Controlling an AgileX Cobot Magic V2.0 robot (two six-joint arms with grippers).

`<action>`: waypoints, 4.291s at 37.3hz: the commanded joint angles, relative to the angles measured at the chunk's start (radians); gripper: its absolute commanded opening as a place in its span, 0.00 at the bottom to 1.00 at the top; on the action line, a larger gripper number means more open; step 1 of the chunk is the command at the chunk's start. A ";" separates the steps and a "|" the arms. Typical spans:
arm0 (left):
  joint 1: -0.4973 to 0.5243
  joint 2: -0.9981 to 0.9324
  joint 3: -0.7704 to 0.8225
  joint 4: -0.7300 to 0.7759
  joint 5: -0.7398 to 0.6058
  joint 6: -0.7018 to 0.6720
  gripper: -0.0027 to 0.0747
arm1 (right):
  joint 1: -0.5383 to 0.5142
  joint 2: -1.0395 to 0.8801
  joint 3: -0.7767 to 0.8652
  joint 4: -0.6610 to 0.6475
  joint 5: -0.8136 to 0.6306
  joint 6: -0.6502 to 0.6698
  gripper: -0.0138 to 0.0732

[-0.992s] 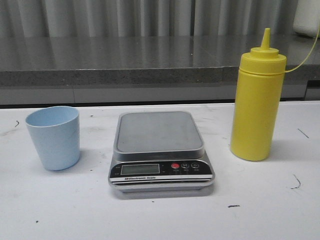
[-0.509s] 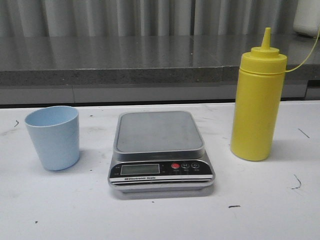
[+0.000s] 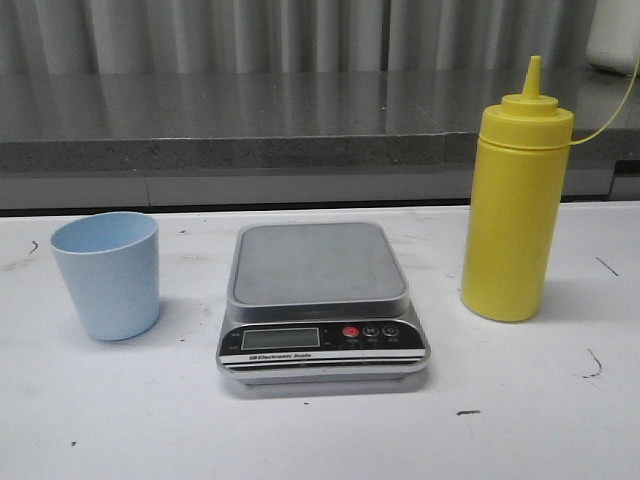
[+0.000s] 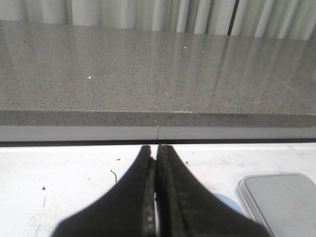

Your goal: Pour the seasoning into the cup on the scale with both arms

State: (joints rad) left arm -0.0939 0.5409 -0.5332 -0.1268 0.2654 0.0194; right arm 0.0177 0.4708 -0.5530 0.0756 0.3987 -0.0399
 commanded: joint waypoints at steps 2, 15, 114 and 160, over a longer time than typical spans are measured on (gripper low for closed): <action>0.000 0.011 -0.039 -0.010 -0.072 -0.010 0.10 | -0.006 0.021 -0.035 0.003 -0.068 -0.004 0.20; 0.000 0.011 -0.039 -0.010 -0.068 -0.010 0.93 | -0.006 0.021 -0.035 0.003 -0.058 -0.004 0.86; -0.523 1.385 -1.260 0.079 0.844 0.080 0.01 | -0.006 0.021 -0.035 0.003 -0.056 -0.004 0.86; -0.588 1.420 -1.553 0.093 1.001 0.046 0.60 | -0.006 0.021 -0.035 0.003 -0.056 -0.004 0.86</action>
State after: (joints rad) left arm -0.6847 2.0673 -2.0824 -0.0477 1.2396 0.0787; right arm 0.0177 0.4816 -0.5530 0.0774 0.4162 -0.0399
